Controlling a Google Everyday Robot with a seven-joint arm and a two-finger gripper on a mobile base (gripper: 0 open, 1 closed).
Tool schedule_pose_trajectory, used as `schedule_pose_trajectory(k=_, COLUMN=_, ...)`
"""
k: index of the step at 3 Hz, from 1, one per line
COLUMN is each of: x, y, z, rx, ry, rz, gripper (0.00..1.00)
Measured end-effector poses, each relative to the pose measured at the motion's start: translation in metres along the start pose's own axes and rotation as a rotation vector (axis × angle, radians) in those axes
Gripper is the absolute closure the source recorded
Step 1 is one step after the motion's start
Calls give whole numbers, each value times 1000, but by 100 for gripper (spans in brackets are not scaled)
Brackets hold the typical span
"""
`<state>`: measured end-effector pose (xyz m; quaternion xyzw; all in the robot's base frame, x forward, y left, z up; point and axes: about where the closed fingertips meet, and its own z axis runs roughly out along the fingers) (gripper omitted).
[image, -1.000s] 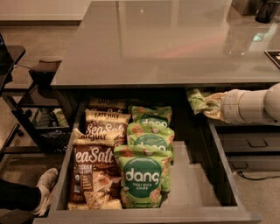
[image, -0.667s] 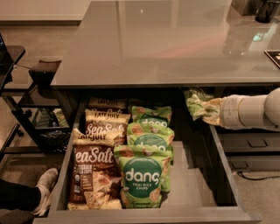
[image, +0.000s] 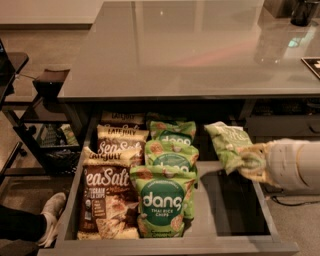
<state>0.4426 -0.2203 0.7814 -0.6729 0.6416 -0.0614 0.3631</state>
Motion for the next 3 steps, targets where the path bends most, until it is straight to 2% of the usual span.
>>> schedule_pose_trajectory(k=1, x=-17, y=-6, z=-56, rx=42, ry=-13, rz=-40, gripper=100)
schedule_pose_trajectory(k=2, x=-49, y=-67, z=-97, rx=119, ry=-67, rz=-150, gripper=100)
schedule_pose_trajectory(k=3, x=-49, y=-67, z=-97, rx=119, ry=-67, rz=-150, gripper=100)
